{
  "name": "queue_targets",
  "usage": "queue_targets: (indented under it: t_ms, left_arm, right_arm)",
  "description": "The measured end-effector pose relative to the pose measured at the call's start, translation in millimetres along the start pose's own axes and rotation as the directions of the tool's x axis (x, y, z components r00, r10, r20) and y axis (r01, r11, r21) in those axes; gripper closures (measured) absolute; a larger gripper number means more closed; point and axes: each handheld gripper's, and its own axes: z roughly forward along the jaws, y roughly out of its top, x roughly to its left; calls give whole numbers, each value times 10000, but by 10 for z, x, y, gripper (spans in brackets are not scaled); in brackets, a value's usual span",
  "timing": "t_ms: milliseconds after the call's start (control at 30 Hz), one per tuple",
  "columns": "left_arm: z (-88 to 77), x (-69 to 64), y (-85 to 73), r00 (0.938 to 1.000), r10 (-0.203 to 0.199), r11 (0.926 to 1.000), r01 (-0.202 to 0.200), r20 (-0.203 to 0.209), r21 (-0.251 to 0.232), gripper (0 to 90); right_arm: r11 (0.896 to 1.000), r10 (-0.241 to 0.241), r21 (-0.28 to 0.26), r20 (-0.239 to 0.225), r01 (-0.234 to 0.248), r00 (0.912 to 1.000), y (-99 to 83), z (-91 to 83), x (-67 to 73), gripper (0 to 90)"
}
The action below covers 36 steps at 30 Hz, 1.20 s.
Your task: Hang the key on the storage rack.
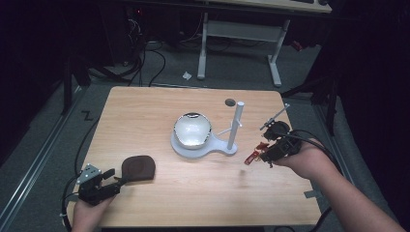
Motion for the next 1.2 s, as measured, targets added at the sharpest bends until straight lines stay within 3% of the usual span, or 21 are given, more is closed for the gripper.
queue_targets:
  t_ms: [367, 400, 533, 633, 700, 1000, 1033, 1067, 1133, 1200]
  left_arm:
    - [-3, 20, -7, 9999, -113, 9999, 113, 30, -3, 345]
    - [-4, 21, -7, 9999, -116, 9999, 116, 23, -11, 345]
    - [-3, 24, -7, 9999, -125, 9999, 125, 23, -4, 345]
    - [-3, 25, -6, 9999, -130, 9999, 130, 24, -6, 345]
    - [-4, 26, -6, 9999, -135, 9999, 135, 21, -15, 345]
    - [-9, 34, -8, 9998, -173, 9998, 173, 16, -41, 345]
    - [-9, 35, -8, 9998, -176, 9998, 176, 11, -36, 345]
    - [-10, 37, -8, 9998, -182, 9998, 182, 14, -36, 345]
    - [-10, 39, -8, 9998, -185, 9998, 185, 15, -41, 345]
    - [-11, 41, -8, 9998, -180, 9998, 180, 14, -42, 345]
  right_arm:
    - [9998, -84, -184, 34, 84, 10000, 163, -124, 3, 620]
    - [9999, 106, -133, 42, -106, 9999, 179, -138, 21, 620]
    - [9993, -253, -259, 83, 255, 9996, 255, -174, 27, 620]
    - [9998, -53, -188, 91, 54, 9999, 303, -205, 55, 620]
    - [9990, -335, -302, 129, 339, 9994, 335, -213, 46, 620]
    - [9984, -450, -345, 189, 457, 9988, 437, -277, 75, 620]
    - [9995, -192, -254, 184, 197, 9996, 444, -290, 97, 620]
    - [9986, -396, -353, 221, 404, 9990, 457, -292, 88, 620]
    - [9992, -225, -312, 229, 232, 9995, 478, -313, 106, 620]
    - [9978, -509, -413, 270, 520, 9983, 504, -324, 92, 620]
